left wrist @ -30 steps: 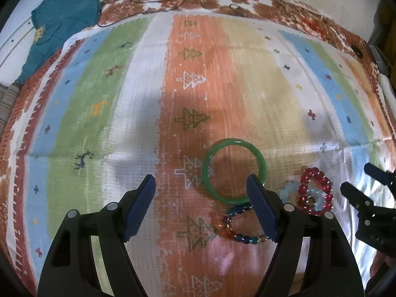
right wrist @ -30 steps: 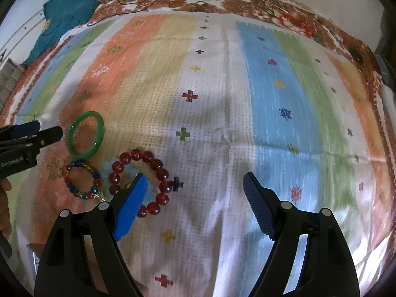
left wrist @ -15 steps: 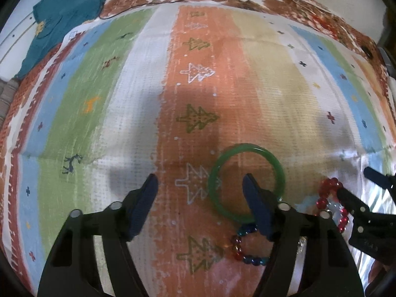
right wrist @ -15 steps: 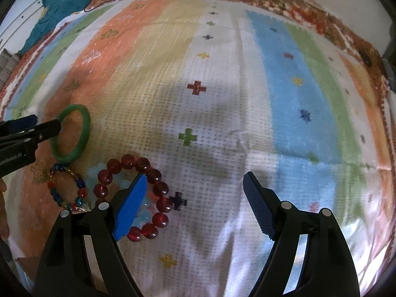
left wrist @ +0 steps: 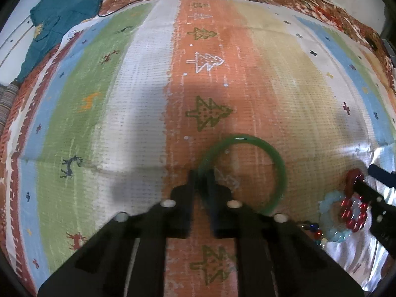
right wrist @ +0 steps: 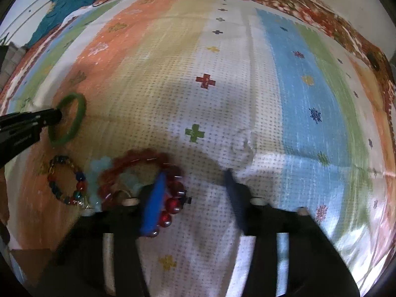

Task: Organize jewelry
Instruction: 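Close left gripper on green jade bangle while right gripper grasps red bead bracelet, then lift the bangle and red bracelet and carry both over the tin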

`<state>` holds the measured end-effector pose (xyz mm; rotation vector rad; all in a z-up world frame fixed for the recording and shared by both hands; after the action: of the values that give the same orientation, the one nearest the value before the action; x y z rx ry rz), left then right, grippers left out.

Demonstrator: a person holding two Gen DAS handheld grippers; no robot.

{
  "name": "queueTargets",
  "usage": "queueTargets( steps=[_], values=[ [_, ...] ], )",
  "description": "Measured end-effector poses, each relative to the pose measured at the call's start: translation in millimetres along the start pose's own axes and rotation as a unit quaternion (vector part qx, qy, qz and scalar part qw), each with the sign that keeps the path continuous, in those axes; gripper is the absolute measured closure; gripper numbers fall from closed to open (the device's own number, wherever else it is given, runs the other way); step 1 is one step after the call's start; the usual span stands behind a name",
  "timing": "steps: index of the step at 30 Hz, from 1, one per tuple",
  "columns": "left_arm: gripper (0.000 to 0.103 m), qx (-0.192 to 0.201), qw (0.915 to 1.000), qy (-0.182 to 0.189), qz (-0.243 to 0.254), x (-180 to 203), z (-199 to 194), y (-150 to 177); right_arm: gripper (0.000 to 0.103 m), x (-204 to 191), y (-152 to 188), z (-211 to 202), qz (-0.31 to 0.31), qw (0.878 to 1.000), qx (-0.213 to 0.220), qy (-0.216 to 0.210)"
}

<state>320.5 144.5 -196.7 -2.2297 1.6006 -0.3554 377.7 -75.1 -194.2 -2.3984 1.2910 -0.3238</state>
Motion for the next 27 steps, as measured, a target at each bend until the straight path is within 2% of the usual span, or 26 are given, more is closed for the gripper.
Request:
queueTargets(
  steps=[1, 6, 13, 22, 27],
  values=[
    [0.096, 0.0, 1.0, 0.003, -0.002, -1.3, -0.7, 0.4, 0.089, -0.6, 0.0, -0.4, 0.0, 1.0, -0.002, -0.001],
    [0.096, 0.0, 1.0, -0.004, 0.002, 2.2, -15.1, 9.3, 0.089, 0.1, 4.2, -11.5, 0.009, 1.0, -0.001, -0.009],
    [0.095, 0.028, 0.9995, 0.014, 0.001, 6.7, -55.5, 14.6, 0.089, 3.3, 9.0, -41.6, 0.019, 0.999, 0.023, -0.014],
    [0.095, 0.057, 0.9979, 0.032, -0.003, 10.2, -95.6, 17.6, 0.089, -1.7, 11.6, -80.5, 0.035, 0.997, 0.058, -0.04],
    [0.095, 0.067, 0.9971, 0.036, 0.001, 16.2, -112.5, 22.0, 0.089, -7.6, 14.8, -93.2, 0.024, 0.997, 0.068, -0.031]
  ],
)
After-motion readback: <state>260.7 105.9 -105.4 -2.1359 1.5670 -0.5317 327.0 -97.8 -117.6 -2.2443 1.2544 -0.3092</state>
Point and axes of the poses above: each gripper's, at about its wrist camera, not at the fingertips, and z roughly the way its jaws point, x to its right, y to its underside, the point moved 1 cm from there along z, roughly the way its jaws point, and after that the axes turned 4 degrees about x, right-handed, at the moved point
